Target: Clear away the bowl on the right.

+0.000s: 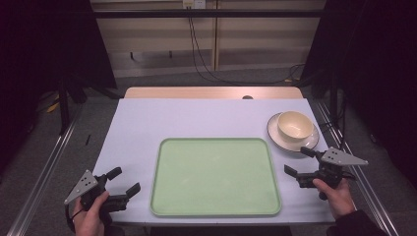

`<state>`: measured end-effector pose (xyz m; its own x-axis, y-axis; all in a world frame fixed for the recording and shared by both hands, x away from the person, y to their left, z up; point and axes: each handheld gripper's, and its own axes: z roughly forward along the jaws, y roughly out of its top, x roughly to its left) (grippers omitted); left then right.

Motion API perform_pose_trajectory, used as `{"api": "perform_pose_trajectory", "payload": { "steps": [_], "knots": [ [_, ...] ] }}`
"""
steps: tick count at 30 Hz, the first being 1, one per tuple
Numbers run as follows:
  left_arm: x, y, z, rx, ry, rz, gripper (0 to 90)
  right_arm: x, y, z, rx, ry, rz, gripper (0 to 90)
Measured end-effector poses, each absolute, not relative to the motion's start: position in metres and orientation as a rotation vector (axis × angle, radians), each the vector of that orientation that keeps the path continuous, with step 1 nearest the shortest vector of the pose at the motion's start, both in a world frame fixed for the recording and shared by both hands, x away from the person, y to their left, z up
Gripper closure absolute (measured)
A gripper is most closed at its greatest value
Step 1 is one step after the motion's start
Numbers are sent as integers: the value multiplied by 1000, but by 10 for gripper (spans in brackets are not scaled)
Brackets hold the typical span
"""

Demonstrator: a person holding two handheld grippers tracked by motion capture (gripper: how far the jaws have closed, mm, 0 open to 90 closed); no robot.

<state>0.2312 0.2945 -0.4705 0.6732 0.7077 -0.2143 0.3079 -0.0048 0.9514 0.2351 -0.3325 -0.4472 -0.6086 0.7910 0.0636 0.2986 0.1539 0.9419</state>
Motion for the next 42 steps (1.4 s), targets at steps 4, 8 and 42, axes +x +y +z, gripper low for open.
{"api": "perform_pose_trajectory", "payload": {
  "steps": [4, 8, 42],
  "knots": [
    [231, 293, -471, 1581, 860, 379, 13, 235, -333, -446, 1036, 1994, 1451, 46],
    [231, 293, -471, 1587, 858, 379, 13, 235, -333, -446, 1032, 2009, 1452, 45],
    [232, 293, -471, 1601, 859, 382, 14, 261, -368, -437, 1079, 2012, 1418, 140]
  ]
}}
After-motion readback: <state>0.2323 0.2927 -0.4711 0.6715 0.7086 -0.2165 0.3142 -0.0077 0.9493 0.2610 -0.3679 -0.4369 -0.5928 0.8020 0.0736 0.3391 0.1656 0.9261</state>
